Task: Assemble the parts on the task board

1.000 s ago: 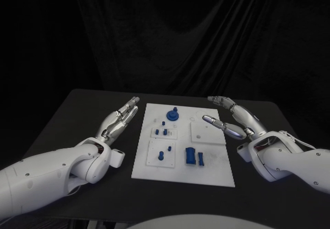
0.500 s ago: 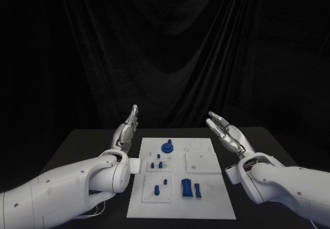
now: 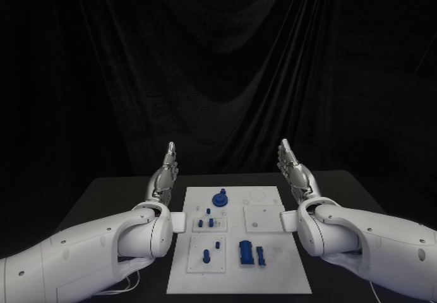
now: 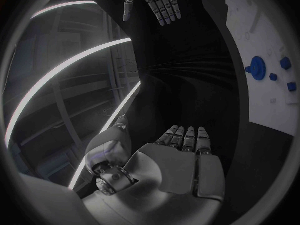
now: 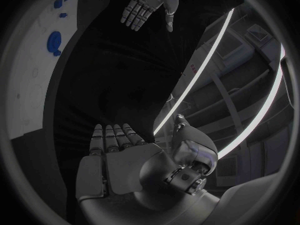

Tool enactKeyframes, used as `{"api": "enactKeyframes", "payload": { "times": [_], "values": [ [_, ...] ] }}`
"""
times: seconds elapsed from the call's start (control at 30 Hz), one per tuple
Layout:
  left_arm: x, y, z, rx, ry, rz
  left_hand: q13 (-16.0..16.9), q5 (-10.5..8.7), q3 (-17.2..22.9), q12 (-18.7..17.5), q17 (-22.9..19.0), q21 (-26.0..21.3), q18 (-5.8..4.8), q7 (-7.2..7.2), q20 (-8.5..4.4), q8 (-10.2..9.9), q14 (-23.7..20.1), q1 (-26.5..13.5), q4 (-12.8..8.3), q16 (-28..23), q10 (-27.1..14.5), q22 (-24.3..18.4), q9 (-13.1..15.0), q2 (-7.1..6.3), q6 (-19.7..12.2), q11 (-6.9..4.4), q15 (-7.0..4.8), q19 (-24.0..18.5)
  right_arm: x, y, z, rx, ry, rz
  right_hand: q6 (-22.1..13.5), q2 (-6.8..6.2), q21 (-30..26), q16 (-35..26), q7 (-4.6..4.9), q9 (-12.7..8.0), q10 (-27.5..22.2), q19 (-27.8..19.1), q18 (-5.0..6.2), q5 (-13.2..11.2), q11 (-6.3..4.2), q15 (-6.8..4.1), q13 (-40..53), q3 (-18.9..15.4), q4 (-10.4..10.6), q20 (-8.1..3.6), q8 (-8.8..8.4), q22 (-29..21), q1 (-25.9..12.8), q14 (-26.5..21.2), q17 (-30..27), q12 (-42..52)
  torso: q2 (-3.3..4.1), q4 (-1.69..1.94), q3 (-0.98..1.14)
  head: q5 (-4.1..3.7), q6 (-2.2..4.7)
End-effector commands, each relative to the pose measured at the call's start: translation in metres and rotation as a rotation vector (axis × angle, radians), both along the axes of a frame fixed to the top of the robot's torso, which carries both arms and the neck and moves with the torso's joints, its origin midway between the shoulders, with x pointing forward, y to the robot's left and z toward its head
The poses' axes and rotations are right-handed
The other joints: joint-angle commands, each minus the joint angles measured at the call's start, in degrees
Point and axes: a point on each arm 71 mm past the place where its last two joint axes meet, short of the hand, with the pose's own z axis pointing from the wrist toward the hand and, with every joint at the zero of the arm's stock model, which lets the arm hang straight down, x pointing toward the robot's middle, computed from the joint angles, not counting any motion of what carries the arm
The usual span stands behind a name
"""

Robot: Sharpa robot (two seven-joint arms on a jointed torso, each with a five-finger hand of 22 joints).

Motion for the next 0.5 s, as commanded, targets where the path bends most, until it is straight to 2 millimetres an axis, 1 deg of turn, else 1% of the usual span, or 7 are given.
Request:
{"api": "enactKeyframes", "payload": {
  "times": [0.03, 0.07, 0.1, 0.13, 0.37, 0.4, 0.5],
  "values": [
    [0.0002, 0.0000, 0.0015, -0.001, -0.002, 0.014, -0.06, -0.36, 0.77, -0.33, -0.10, -0.34, -0.76, 0.07, 0.38, -0.28, 0.08, -4.12, -0.19, -0.21, -0.01, -0.10, -0.07, -0.04, -1.28, 0.59, 0.29, 0.16, 0.0019, -0.0004, -0.0037, 0.115, 0.050, -0.037, -0.78, -0.01, -0.37, -3.08, 0.04, -0.07, 0.09, -3.22, -0.88, -0.62, -0.70, -0.25, -1.64, -0.01, -0.77, -0.28, -2.06, -1.95, -3.72, -1.51, -0.08, -2.10, -0.01, -0.02, 0.02, 0.00, 0.00],
    [0.0002, 0.0000, 0.0015, -0.001, -0.002, 0.014, -0.06, -0.36, 0.77, -0.33, -0.10, -0.34, -0.76, 0.07, 0.38, -0.28, 0.08, -4.36, -0.19, -0.21, -0.01, -0.10, -0.07, -0.04, -1.28, 0.59, 0.29, 0.16, 0.0023, 0.0001, -0.0038, 0.121, 0.053, -0.039, -0.78, -0.01, -0.37, -3.08, 0.04, -0.07, 0.09, -3.22, -0.88, -0.62, -0.70, -0.25, -1.64, -0.01, -0.77, -0.28, -2.19, -5.99, -3.87, -1.51, -0.08, -2.23, -0.01, -0.02, 0.02, 0.00, 0.00],
    [0.0002, 0.0000, 0.0015, -0.001, -0.002, 0.014, -0.06, -0.36, 0.77, -0.33, -0.10, -0.34, -0.76, 0.07, 0.38, -0.28, 0.08, -4.70, -0.19, -0.21, -0.01, -0.10, -0.07, -0.04, -1.28, 0.59, 0.29, 0.16, 0.0026, 0.0005, -0.0039, 0.126, 0.055, -0.040, -0.78, -0.01, -0.37, -3.08, 0.04, -0.07, 0.09, -3.22, -0.88, -0.62, -0.70, -0.25, -1.64, -0.01, -0.77, -0.28, -6.36, -5.99, -4.09, -1.51, -0.08, -2.40, -0.01, -0.02, 0.02, 0.00, 0.00],
    [0.0002, 0.0000, 0.0015, -0.001, -0.002, 0.014, -0.06, -0.36, 0.77, -0.33, -0.10, -0.34, -0.76, 0.07, 0.38, -0.28, 0.08, -4.98, -0.19, -0.21, -0.01, -0.10, -0.07, -0.04, -1.28, 0.59, 0.29, 0.16, 0.0027, 0.0007, -0.0039, 0.129, 0.056, -0.041, -0.78, -0.01, -0.37, -3.08, 0.04, -0.07, 0.09, -3.22, -0.88, -0.62, -0.70, -0.25, -1.64, -0.01, -0.77, -0.28, -6.36, -5.99, -4.47, -1.51, -0.08, -6.43, -0.01, -0.02, 0.02, 0.00, 0.00],
    [0.0002, 0.0000, 0.0015, -0.001, -0.002, 0.014, -0.06, -0.36, 0.77, -0.33, -0.10, -0.34, -0.76, 0.07, 0.38, -0.28, 0.08, -8.48, -0.19, -0.21, -0.01, -0.10, -0.07, -0.04, -1.28, 0.59, 0.29, 0.16, 0.0028, 0.0009, -0.0039, 0.131, 0.057, -0.042, -0.78, -0.01, -0.37, -3.08, 0.04, -0.07, 0.09, -3.22, -0.88, -0.62, -0.70, -0.25, -1.64, -0.01, -0.77, -0.28, -6.36, -5.99, -6.29, -1.51, -0.08, -6.43, -0.01, -0.02, 0.02, 0.00, 0.00],
    [0.0002, 0.0000, 0.0015, -0.001, -0.002, 0.014, -0.06, -0.36, 0.77, -0.33, -0.10, -0.34, -0.76, 0.07, 0.38, -0.28, 0.08, -12.61, -0.19, -0.21, -0.01, -0.10, -0.07, -0.04, -1.28, 0.59, 0.29, 0.16, 0.0028, 0.0009, -0.0039, 0.131, 0.057, -0.042, -0.78, -0.01, -0.37, -3.08, 0.04, -0.07, 0.09, -3.22, -0.88, -0.62, -0.70, -0.25, -1.64, -0.01, -0.77, -0.28, -6.36, -5.99, -11.13, -1.51, -0.08, -6.43, -0.01, -0.02, 0.02, 0.00, 0.00],
    [0.0002, 0.0000, 0.0015, -0.001, -0.002, 0.014, -0.06, -0.36, 0.77, -0.33, -0.10, -0.34, -0.76, 0.07, 0.38, -0.28, 0.08, -12.61, -0.19, -0.21, -0.01, -0.10, -0.07, -0.04, -1.28, 0.59, 0.29, 0.16, 0.0028, 0.0009, -0.0039, 0.131, 0.057, -0.042, -0.78, -0.01, -0.37, -3.08, 0.04, -0.07, 0.09, -3.22, -0.88, -0.62, -0.70, -0.25, -1.64, -0.01, -0.77, -0.28, -6.36, -5.99, -11.13, -1.51, -0.08, -6.43, -0.01, -0.02, 0.02, 0.00, 0.00]
  ]
}}
